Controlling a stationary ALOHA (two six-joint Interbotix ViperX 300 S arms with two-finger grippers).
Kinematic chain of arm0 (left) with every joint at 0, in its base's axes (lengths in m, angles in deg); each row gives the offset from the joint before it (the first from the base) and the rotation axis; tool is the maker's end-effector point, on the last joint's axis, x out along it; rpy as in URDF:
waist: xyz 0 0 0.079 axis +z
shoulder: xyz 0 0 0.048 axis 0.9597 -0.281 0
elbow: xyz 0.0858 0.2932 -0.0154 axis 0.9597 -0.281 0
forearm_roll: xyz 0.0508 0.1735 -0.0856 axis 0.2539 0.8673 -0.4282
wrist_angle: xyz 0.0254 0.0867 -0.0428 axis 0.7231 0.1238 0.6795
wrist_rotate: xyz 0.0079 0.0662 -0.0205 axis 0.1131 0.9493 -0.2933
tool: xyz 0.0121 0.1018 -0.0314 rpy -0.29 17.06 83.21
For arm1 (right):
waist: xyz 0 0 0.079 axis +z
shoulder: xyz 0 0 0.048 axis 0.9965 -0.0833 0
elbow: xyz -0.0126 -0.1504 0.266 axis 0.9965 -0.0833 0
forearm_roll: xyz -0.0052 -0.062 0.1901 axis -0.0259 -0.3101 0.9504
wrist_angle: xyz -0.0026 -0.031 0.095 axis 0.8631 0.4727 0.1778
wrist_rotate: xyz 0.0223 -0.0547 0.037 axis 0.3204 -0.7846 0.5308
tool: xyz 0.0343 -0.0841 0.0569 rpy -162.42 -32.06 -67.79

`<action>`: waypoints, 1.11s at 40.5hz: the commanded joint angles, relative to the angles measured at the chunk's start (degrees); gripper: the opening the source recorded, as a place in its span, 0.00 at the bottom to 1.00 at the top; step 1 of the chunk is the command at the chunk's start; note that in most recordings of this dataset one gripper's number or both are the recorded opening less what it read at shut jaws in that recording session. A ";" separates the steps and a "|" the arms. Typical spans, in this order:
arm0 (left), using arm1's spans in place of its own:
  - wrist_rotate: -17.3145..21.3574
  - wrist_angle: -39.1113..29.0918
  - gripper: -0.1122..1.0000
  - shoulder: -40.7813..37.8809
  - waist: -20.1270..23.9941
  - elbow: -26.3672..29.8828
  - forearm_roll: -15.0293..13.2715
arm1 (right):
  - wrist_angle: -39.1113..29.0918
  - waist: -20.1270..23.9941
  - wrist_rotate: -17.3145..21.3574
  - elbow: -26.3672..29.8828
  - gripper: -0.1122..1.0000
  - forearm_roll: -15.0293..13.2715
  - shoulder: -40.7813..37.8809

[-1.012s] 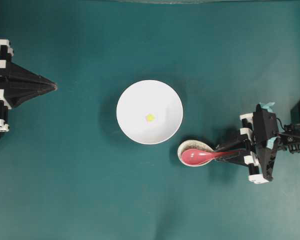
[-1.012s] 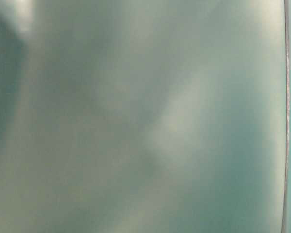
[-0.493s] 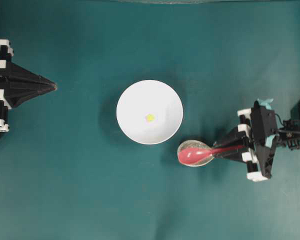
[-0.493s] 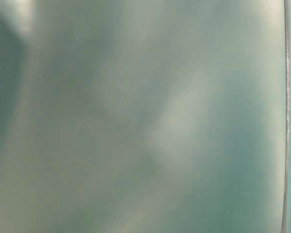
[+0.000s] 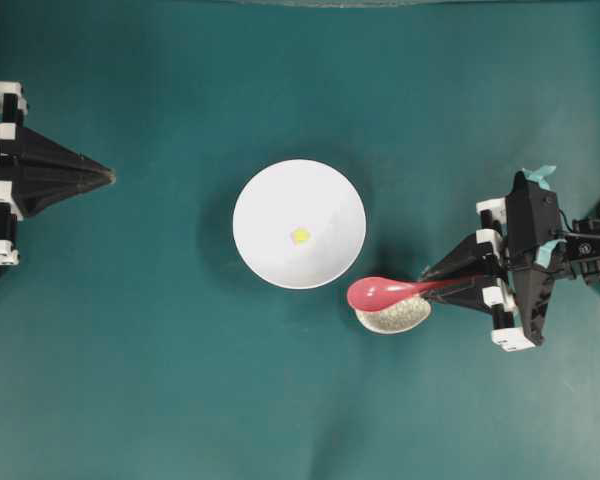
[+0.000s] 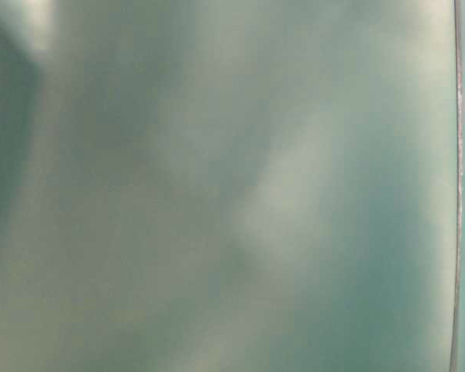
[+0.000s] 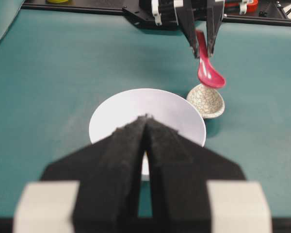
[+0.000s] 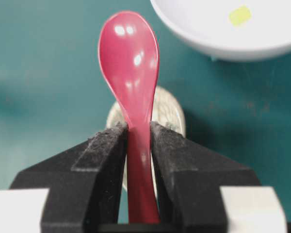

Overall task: Scoop the yellow hexagonal prism block from the bowl with a spoon using the right arm.
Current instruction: 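Lift the spoon with the right gripper and carry it over the bowl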

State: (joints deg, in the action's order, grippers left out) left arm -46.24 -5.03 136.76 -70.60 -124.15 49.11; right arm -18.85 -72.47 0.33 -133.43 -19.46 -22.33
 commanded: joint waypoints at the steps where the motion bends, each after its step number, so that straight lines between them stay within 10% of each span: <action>1: 0.26 0.26 0.09 0.00 0.26 1.41 0.18 | -3.08 -0.88 0.09 3.87 0.31 0.18 2.20; 45: 1.05 -0.18 0.09 2.37 0.18 1.76 0.44 | -45.18 -16.61 4.57 31.20 0.31 -0.70 -6.59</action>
State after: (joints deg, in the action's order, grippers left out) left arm -45.09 -5.38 139.67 -70.52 -123.89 49.38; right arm -62.18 -88.30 4.38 -105.22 -20.08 -28.75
